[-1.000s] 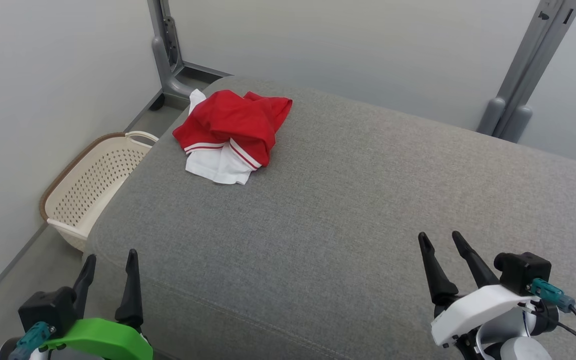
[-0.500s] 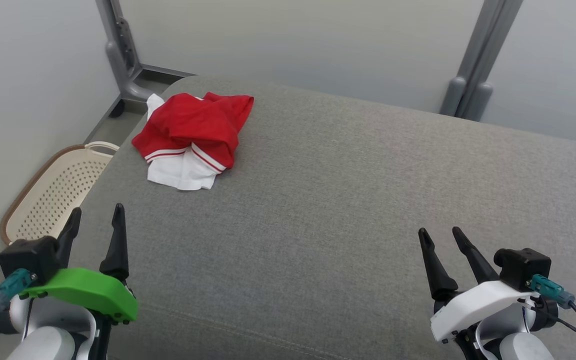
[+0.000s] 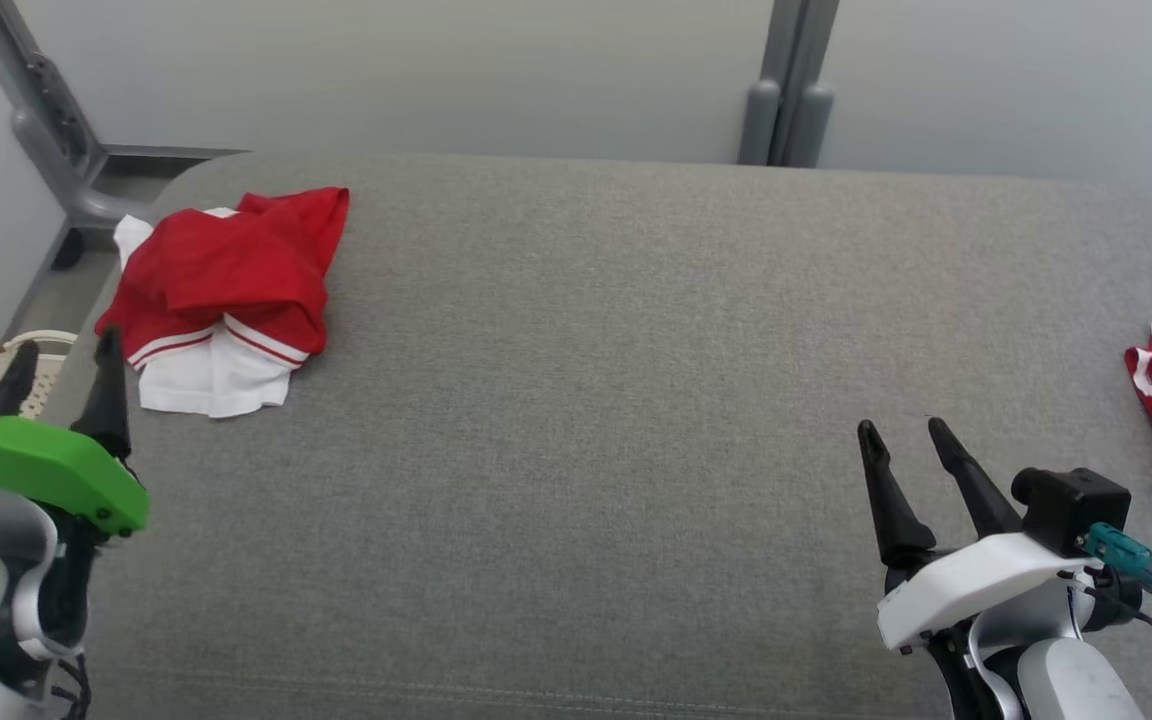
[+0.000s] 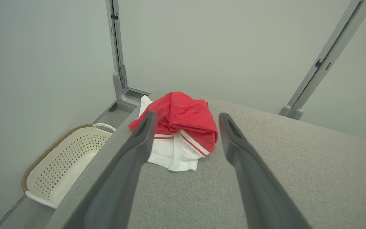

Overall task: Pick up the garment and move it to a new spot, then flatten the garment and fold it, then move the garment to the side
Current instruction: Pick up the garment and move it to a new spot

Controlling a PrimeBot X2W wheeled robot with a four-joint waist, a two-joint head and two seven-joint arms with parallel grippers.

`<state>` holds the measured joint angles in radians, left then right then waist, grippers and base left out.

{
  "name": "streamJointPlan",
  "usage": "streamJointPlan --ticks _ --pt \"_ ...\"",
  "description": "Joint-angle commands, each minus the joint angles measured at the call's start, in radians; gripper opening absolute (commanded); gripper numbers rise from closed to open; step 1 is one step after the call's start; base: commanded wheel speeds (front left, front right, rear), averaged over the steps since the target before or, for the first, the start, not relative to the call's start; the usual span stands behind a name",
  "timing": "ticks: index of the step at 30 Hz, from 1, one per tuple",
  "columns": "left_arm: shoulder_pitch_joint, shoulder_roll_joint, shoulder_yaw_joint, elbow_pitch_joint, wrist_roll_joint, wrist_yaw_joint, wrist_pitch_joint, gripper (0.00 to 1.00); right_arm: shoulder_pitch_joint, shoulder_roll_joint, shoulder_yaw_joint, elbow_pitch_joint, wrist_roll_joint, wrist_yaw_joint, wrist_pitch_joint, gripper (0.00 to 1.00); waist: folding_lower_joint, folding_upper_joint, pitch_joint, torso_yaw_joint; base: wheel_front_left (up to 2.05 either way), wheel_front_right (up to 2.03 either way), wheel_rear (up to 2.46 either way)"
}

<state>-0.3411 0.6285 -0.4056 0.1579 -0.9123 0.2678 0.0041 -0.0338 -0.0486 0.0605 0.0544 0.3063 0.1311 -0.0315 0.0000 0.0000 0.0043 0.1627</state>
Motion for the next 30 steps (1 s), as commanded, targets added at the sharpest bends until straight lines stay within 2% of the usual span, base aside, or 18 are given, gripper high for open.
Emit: streamJointPlan --ticks 1,12,25,30 --pt "-0.032 0.012 0.016 0.018 -0.016 -0.009 0.008 1.00 -0.023 -0.003 -0.002 -0.011 -0.005 -0.001 0.001 1.00 0.0000 0.0000 0.094 -0.086 0.00 0.00 0.00" --pt "-0.143 0.088 0.122 0.131 -0.105 -0.031 0.072 1.00 -0.107 -0.003 -0.004 -0.035 -0.012 -0.001 -0.021 1.00 0.0000 0.0000 0.304 -0.192 0.00 0.00 0.00" --pt "-0.210 0.166 0.176 0.152 -0.118 -0.014 0.101 1.00 -0.225 -0.003 -0.008 -0.038 -0.024 -0.001 -0.058 1.00 0.0000 0.0000 0.487 -0.250 0.00 0.00 0.00" --pt "-0.215 0.173 0.192 0.165 -0.131 -0.018 0.102 1.00 -0.266 -0.003 -0.012 -0.042 -0.030 -0.001 -0.068 1.00 0.0000 0.0000 0.529 -0.260 0.00 0.00 0.00"
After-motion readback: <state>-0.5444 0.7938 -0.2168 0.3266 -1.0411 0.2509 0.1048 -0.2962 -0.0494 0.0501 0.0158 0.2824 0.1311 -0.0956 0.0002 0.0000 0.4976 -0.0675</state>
